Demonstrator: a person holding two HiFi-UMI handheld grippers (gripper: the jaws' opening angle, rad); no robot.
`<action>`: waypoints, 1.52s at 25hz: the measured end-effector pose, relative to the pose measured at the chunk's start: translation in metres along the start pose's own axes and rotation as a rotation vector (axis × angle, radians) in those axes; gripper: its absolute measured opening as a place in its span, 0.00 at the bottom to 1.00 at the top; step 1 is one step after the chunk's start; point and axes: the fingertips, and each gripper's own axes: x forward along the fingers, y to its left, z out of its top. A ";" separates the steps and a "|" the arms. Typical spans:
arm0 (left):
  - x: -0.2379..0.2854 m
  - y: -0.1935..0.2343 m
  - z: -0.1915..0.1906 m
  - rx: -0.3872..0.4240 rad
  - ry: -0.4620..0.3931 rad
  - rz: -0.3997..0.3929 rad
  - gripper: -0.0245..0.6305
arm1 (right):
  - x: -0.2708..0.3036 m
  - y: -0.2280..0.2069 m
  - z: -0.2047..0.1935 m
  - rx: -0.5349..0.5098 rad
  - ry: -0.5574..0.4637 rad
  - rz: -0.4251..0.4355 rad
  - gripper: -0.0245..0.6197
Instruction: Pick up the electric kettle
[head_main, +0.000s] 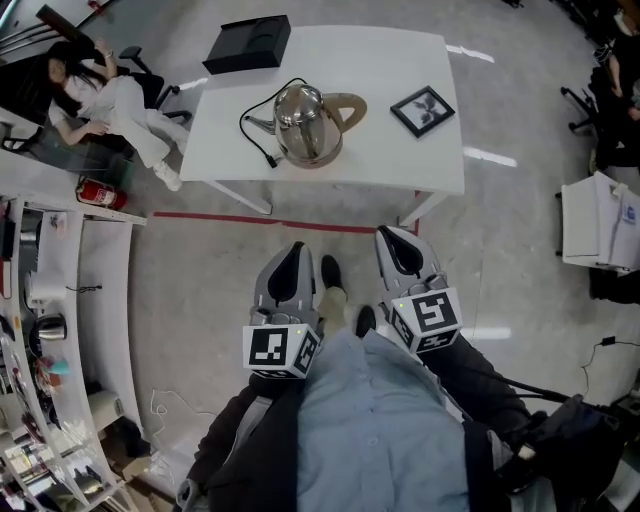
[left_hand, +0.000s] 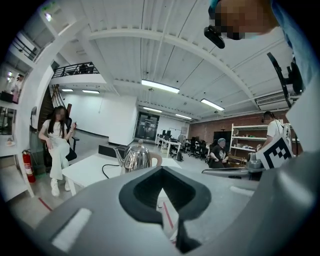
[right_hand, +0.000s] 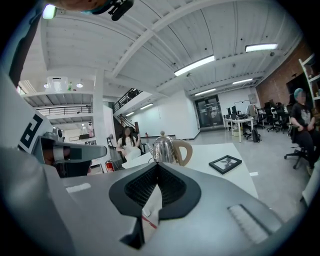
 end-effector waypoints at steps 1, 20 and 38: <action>0.005 0.006 -0.004 -0.008 0.012 0.002 0.04 | 0.008 -0.001 -0.003 0.004 0.012 -0.001 0.08; 0.110 0.123 0.097 0.036 -0.167 -0.037 0.04 | 0.143 -0.024 0.105 -0.070 -0.140 -0.105 0.08; 0.155 0.153 0.080 0.037 -0.081 0.018 0.04 | 0.188 -0.061 0.084 -0.012 -0.068 -0.131 0.08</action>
